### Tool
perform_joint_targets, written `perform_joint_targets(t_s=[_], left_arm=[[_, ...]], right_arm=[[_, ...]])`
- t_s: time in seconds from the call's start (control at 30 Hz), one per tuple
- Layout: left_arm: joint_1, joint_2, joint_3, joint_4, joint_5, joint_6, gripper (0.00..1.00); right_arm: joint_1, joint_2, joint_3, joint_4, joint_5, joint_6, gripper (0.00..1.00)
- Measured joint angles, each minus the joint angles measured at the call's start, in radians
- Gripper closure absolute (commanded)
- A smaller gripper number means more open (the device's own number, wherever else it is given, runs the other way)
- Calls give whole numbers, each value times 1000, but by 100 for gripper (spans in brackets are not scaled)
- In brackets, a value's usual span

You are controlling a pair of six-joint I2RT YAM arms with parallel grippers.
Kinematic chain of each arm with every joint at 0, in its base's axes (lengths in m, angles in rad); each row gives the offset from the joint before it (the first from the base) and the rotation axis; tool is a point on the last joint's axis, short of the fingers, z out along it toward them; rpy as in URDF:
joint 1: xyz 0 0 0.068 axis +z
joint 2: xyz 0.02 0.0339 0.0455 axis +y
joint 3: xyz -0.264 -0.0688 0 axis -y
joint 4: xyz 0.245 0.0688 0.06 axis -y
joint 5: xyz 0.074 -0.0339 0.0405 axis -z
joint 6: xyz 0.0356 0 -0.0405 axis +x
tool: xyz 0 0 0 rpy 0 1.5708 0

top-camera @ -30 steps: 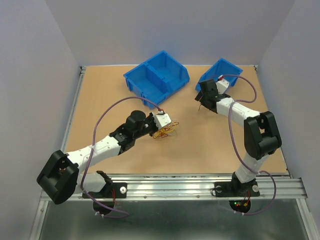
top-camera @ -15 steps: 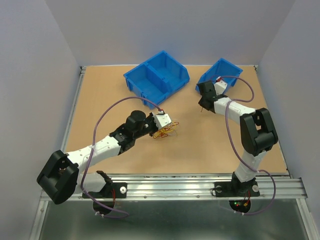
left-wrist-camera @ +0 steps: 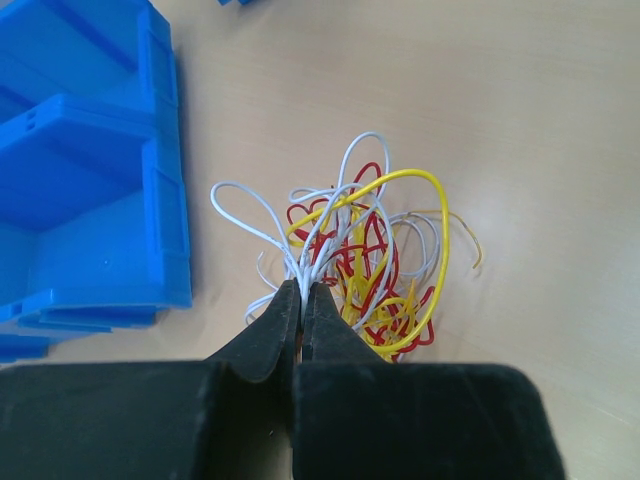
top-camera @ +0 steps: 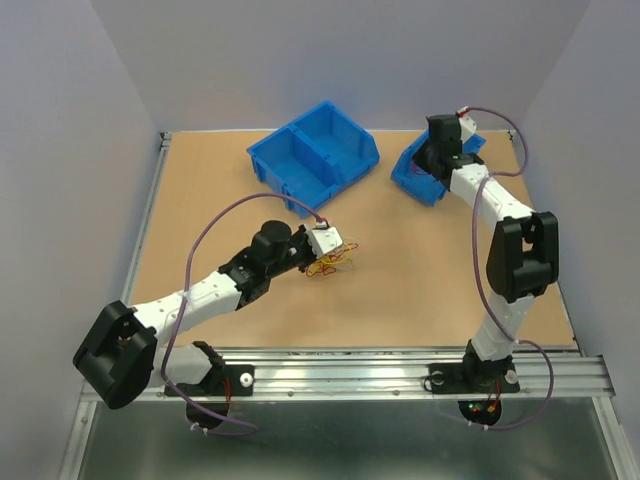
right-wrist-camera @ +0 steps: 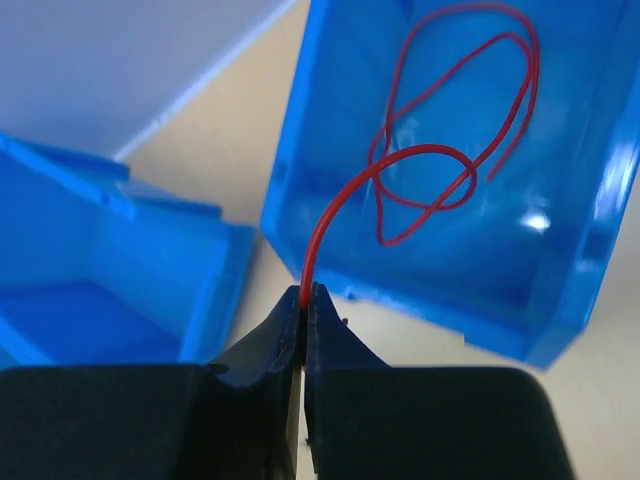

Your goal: Untangle the cables

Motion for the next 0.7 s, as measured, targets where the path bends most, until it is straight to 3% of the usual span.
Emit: perform_joint_targets(t_s=[0.17,0.3,0.4,0.43,0.5,0.57,0.7], left_arm=[[0,0,0,0,-6,6,100],[-4,0,0,0,-8,8,100],[-5,0,0,0,-8,10,100],[-5,0,0,0,-8,11,100],[-5,0,0,0,-9,11,100],[-5,0,0,0,-10,11,100],[-5,0,0,0,-9,11,100]], right_arm=[[-88,129,188,5,-32,-9,99],[-114,269,280,-6,-21,-43,80],[-109,330,287,-35,-24,-67,71],[-109,343,287,-53,-26,-76,55],[-104,346,287,-78,-31,-94,44],[-102,330,286,-84,-37,-108,26],[-87,208,228,-87,-36,-130,19]])
